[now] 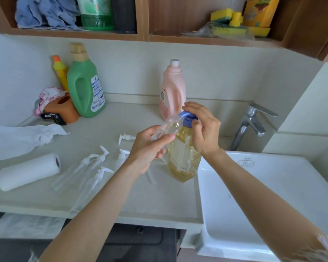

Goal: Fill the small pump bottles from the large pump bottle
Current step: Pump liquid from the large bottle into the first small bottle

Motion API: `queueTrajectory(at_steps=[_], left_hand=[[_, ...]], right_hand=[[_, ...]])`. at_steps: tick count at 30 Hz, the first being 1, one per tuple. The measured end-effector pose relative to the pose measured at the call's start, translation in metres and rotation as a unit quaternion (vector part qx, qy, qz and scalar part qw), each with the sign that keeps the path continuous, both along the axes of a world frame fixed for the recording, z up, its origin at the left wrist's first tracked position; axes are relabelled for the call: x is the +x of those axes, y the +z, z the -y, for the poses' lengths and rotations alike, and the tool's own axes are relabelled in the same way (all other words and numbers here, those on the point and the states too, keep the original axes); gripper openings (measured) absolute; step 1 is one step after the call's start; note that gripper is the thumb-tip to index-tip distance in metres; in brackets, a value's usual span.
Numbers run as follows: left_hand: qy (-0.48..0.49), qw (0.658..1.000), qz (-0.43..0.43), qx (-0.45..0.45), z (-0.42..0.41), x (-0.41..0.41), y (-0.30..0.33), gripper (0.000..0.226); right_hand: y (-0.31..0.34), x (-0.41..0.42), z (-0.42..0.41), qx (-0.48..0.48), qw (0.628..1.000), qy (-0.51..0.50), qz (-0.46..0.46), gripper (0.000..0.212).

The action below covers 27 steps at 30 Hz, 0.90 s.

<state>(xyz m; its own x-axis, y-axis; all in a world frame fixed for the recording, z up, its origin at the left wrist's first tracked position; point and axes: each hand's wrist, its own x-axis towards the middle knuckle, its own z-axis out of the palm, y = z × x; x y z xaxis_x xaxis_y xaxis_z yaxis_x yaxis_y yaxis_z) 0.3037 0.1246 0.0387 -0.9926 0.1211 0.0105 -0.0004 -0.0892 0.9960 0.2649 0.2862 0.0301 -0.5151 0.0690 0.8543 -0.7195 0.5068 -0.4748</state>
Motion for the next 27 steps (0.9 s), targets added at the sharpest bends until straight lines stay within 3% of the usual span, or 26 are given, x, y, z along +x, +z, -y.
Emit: queueTrajectory(at_steps=[10,13,16,18,21,23,27], left_hand=[[-0.038,0.999,0.0,0.01,0.001,0.0,0.008,0.009],[-0.061,0.998,0.013,0.012,0.002,0.003,0.01,0.03],[-0.058,0.997,0.023,0.051,0.006,0.008,0.008,0.026],[-0.061,0.99,0.023,0.127,0.009,0.012,0.011,0.023],[-0.081,0.965,0.048,0.244,0.015,0.021,0.024,0.042],[-0.137,0.951,0.076,0.267,0.016,0.026,0.031,0.056],[-0.286,0.9,0.067,0.321,0.012,0.029,0.033,0.052]], right_hand=[[0.038,0.01,-0.017,0.084,0.994,0.013,0.061,0.046],[0.05,0.015,-0.016,0.056,0.996,0.012,0.071,0.044],[0.056,0.026,-0.008,0.0,0.998,0.014,0.065,0.036],[0.059,0.036,0.0,-0.012,0.995,0.048,0.088,0.034],[0.069,0.049,0.015,-0.006,0.978,0.141,0.156,0.025],[0.081,0.054,0.023,-0.011,0.954,0.225,0.198,0.022],[0.101,0.058,0.03,-0.021,0.913,0.336,0.228,0.016]])
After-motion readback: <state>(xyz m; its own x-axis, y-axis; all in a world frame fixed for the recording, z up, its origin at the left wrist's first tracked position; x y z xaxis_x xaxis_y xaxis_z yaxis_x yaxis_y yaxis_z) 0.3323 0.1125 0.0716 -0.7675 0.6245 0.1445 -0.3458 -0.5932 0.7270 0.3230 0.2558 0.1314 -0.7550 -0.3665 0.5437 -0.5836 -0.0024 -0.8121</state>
